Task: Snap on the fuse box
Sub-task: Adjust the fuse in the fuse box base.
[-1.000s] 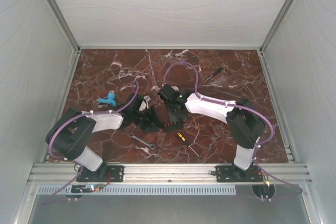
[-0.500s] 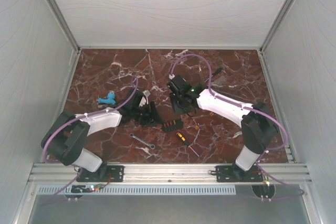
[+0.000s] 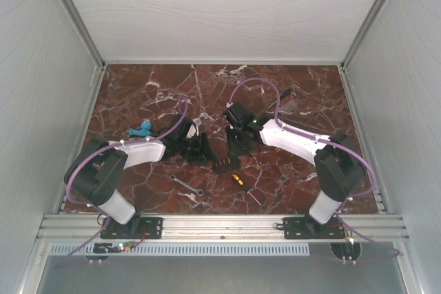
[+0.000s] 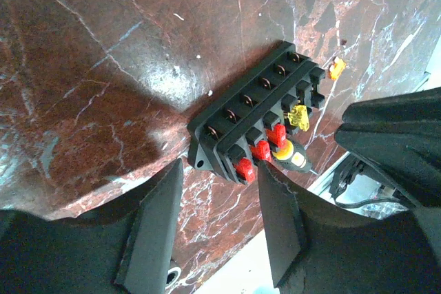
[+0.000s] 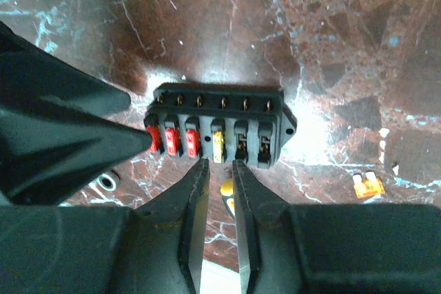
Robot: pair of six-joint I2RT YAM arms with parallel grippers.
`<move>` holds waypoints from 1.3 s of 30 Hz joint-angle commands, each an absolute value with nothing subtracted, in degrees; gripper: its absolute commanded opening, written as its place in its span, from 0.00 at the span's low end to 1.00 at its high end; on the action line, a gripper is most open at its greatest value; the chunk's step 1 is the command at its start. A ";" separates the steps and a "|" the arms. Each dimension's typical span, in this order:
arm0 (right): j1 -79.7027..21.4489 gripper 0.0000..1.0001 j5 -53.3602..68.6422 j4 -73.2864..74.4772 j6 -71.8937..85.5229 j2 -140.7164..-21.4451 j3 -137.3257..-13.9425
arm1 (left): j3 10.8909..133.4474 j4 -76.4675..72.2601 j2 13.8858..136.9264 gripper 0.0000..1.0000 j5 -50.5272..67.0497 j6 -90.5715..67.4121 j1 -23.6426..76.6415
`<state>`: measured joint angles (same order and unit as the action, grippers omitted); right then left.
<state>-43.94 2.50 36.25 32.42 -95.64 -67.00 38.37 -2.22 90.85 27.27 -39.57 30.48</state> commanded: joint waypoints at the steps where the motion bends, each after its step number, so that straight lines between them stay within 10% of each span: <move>1: -43.76 0.17 2.59 37.00 32.62 -98.86 -71.07 | 39.70 -4.00 91.45 0.48 29.20 -39.14 31.08; 39: -48.14 0.00 -4.28 48.75 28.44 -114.11 -81.48 | 35.43 -8.17 93.72 0.46 31.02 -41.92 31.99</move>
